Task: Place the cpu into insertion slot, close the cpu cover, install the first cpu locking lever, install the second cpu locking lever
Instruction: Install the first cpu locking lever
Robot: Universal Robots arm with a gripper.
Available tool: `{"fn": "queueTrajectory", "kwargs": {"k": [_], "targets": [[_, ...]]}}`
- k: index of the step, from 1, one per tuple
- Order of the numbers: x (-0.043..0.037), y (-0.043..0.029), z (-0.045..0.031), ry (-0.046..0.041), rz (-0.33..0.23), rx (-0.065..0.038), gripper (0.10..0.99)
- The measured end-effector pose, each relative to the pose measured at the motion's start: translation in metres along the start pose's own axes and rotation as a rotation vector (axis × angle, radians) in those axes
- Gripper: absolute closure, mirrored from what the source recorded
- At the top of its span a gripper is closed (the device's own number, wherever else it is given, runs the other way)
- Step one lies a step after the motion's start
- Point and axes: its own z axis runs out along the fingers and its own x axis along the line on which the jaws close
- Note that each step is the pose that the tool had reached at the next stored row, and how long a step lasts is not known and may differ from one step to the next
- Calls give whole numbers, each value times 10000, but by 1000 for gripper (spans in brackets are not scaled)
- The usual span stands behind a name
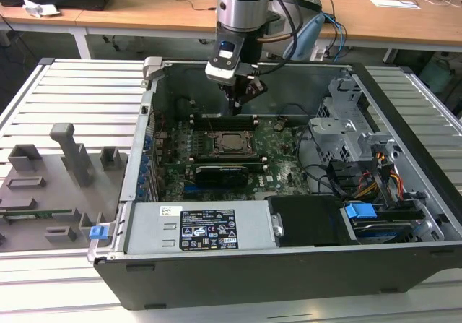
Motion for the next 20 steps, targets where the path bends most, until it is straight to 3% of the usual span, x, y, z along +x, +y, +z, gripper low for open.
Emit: {"fn": "queueTrajectory", "kwargs": {"k": [20], "targets": [[0,0,0,38,-1336,-3,980]]}}
